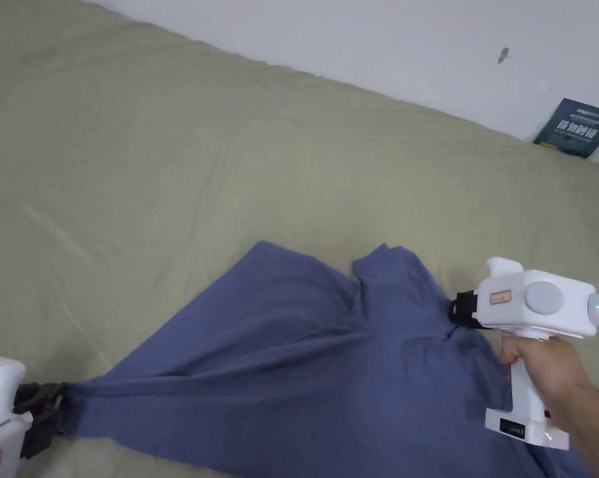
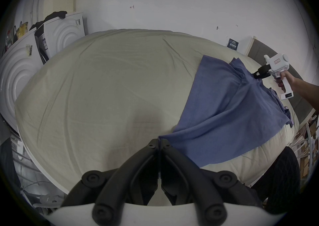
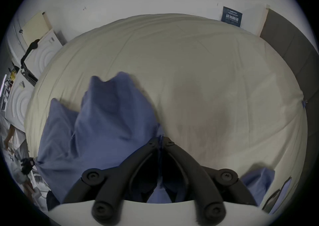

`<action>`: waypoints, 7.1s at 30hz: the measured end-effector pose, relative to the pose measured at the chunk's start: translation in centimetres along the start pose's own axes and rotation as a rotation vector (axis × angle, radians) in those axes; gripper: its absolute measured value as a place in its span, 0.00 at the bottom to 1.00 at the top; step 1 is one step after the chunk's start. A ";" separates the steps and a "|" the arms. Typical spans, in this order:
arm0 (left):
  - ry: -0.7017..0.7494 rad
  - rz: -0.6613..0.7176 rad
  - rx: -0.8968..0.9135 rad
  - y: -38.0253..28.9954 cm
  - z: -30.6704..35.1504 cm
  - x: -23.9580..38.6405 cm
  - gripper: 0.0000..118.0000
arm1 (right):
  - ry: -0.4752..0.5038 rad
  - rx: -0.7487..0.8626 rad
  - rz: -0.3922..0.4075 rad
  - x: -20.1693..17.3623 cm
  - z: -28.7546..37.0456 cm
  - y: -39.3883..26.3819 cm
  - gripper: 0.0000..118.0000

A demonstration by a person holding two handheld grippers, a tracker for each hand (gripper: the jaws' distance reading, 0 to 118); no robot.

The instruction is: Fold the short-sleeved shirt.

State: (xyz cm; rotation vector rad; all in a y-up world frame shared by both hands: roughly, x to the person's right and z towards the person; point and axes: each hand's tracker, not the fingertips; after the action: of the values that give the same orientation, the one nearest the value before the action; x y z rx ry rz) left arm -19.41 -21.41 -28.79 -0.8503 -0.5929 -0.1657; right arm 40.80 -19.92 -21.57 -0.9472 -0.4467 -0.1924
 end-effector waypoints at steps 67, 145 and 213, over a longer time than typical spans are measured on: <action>0.052 0.012 0.614 37.2 9.1 8.3 0.00 | 0.184 0.792 -0.265 11.4 34.5 13.4 0.03; 0.020 -0.181 0.001 -4.2 3.9 6.0 0.00 | -0.011 -0.009 -0.100 4.8 16.2 -30.4 0.07; 0.102 -0.250 -0.004 3.8 -7.9 5.7 0.85 | 0.036 0.181 -0.083 -0.7 21.9 -27.3 0.07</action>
State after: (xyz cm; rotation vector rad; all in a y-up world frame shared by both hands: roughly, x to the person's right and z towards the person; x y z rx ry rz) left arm -9.93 -24.26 -32.13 -0.7655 -0.6020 -0.4348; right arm 24.35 -17.74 9.29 -0.7478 -0.4629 -0.2401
